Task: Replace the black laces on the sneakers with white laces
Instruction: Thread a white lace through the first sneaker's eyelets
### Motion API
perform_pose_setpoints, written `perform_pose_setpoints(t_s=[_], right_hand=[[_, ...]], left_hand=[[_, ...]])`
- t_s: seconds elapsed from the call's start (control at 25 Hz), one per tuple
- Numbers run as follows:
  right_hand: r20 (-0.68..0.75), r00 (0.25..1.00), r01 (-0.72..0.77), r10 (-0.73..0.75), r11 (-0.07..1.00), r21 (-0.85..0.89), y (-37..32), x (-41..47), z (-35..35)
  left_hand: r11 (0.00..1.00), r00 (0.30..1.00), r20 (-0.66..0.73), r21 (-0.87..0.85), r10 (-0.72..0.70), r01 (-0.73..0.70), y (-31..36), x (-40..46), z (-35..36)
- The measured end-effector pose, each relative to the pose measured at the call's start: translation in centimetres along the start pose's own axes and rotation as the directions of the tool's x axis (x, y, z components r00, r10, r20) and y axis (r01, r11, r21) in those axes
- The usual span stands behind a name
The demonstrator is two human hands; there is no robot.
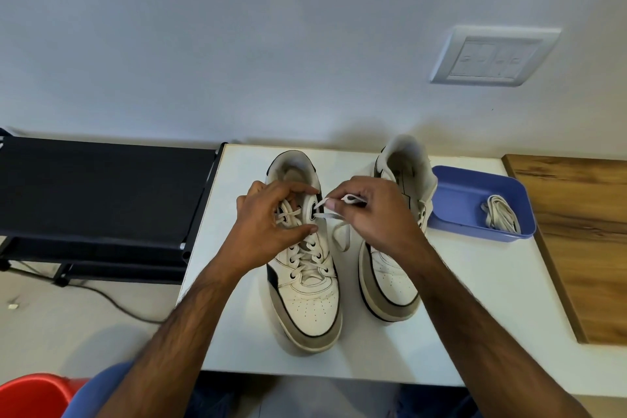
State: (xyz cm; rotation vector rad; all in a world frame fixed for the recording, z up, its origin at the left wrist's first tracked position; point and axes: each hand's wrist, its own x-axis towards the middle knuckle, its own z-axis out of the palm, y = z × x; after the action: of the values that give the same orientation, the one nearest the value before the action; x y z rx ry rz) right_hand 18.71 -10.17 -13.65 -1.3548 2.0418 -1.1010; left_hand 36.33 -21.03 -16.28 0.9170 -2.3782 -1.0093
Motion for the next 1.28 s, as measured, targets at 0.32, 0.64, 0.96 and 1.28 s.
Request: perform_pose_setpoints(t_s=[0.32, 0.64, 0.96, 1.28], right_hand=[[-0.345, 0.896, -0.007, 0.280, 0.785, 0.619, 0.1, 0.3, -2.3], [-0.001, 0.983, -0.158, 0.186, 0.839, 0.521, -0.6, 0.5, -1.4], [0.073, 0.997, -0.001, 0.013, 0.988, -0.155, 0.7, 0.5, 0.5], [0.092, 0.992, -0.088, 0.084, 0.995, 0.037, 0.2, 0.1, 0.7]], left_hand=[[1.000, 0.999, 0.028, -0.006, -0.031, 0.031, 0.2, 0.0, -0.1], [1.000, 0.999, 0.050, -0.029, 0.010, -0.008, 0.1, -0.1, -0.4], [0.994, 0.982, 0.159, -0.061, 0.100, -0.092, -1.6, 0.0, -1.9], [0.994, 0.986, 0.127, 0.021, 0.108, -0.111, -1.4, 0.2, -1.3]])
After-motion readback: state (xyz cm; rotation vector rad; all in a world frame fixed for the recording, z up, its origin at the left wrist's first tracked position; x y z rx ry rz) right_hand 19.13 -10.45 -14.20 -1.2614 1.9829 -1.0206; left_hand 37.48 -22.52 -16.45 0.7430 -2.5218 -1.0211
